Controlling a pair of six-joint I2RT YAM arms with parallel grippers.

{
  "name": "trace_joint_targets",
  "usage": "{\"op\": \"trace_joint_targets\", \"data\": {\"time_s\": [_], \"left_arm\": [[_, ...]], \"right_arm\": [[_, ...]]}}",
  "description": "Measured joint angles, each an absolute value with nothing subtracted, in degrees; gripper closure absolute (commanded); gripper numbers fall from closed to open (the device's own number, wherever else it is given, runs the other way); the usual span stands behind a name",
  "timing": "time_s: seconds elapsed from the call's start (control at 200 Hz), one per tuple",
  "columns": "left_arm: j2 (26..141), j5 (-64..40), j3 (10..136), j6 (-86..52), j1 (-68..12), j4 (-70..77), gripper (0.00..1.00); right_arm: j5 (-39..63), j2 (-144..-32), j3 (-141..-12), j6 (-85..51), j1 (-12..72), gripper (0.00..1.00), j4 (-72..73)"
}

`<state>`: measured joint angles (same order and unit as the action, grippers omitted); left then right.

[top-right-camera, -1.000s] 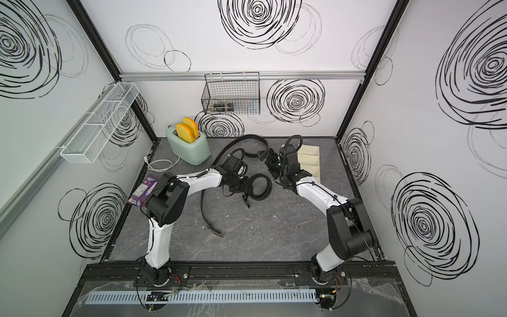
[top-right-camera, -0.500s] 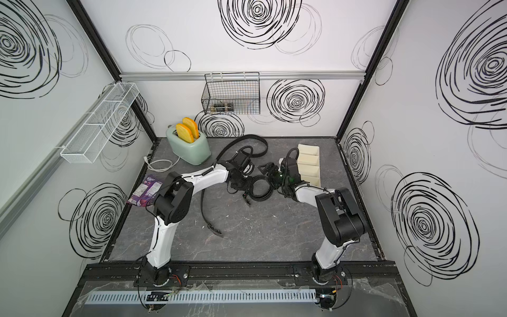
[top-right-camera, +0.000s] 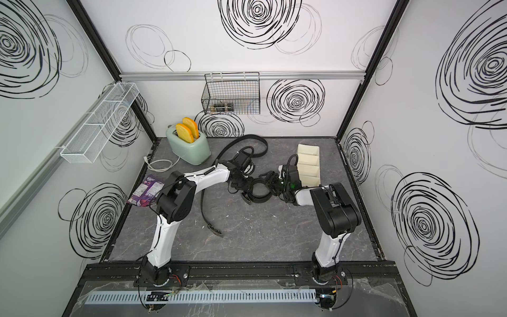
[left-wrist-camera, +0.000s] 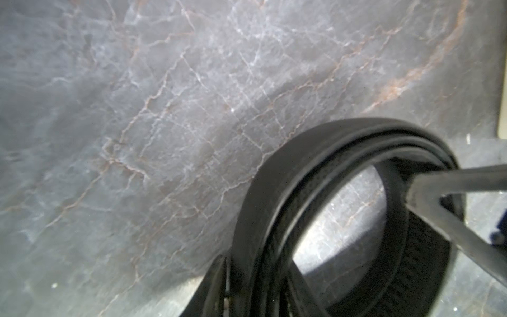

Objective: Place the belts into the storage roll
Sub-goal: Pick up the belt from the center of the board.

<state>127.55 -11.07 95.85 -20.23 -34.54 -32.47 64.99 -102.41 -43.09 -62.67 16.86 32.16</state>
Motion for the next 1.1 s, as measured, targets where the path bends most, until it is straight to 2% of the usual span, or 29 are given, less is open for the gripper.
{"op": "trace_joint_targets", "data": {"time_s": [0.2,0.435,1.101], "left_arm": [[127.7,-11.1,95.9,-19.9,-34.6,-32.5,0.69],[127.7,-11.1,96.0,-19.7,-34.7,-32.5,0.71],[127.8,-9.6,96.5,-19.1,-35.2,-32.2,0.71]], "right_arm": [[64.3,-103.7,-48.3,-59.2,16.9,0.30,23.4],[61.2,-105.9,-56.2,-58.5,17.6,0.28,12.2],[52.0,-113.2,-70.3,-73.8,20.7,0.26,-0.6]]}}
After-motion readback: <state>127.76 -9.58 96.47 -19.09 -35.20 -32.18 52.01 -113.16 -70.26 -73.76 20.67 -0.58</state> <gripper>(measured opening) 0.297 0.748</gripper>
